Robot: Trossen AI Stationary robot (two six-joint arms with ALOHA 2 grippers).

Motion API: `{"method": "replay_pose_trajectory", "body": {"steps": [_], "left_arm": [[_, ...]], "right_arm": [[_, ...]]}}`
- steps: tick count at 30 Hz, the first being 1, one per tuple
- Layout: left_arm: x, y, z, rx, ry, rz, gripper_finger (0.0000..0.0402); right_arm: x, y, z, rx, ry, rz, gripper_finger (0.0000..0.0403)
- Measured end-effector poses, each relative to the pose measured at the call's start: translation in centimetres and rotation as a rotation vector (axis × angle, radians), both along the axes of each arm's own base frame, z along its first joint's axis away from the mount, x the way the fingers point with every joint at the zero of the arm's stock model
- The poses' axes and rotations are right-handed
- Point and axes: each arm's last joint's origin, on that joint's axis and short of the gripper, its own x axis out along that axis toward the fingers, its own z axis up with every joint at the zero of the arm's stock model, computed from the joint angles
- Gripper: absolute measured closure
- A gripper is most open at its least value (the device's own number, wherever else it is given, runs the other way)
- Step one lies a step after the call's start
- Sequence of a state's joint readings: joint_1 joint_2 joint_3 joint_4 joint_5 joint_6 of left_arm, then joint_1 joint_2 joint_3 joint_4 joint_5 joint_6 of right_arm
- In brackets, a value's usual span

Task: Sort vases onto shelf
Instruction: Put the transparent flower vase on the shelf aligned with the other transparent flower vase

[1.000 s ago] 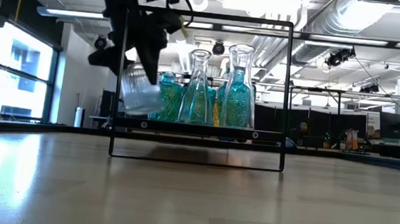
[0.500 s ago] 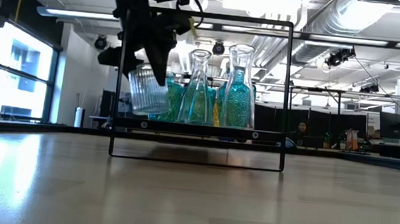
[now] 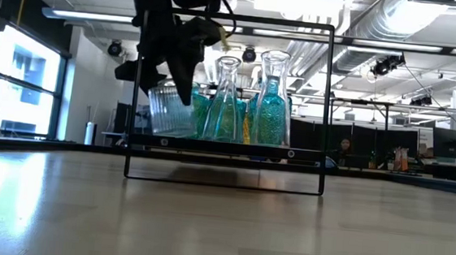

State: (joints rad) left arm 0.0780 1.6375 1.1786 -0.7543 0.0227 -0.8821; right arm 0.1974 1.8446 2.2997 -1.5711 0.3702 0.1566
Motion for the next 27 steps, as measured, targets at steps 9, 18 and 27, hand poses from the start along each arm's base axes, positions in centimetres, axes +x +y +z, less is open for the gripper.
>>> {"method": "replay_pose_trajectory", "body": {"steps": [9, 18, 27], "left_arm": [[0.15, -0.02, 0.08, -0.001, -0.019, -0.025, 0.0169], [0.16, -0.03, 0.08, 0.006, -0.020, -0.039, 0.0145], [0.16, -0.02, 0.08, 0.002, -0.020, -0.025, 0.0142]], "right_arm": [[0.00, 0.00, 0.00, 0.000, 0.000, 0.000, 0.0233], [0.00, 0.00, 0.00, 0.000, 0.000, 0.000, 0.0233], [0.00, 0.00, 0.00, 0.000, 0.000, 0.000, 0.0233]]}}
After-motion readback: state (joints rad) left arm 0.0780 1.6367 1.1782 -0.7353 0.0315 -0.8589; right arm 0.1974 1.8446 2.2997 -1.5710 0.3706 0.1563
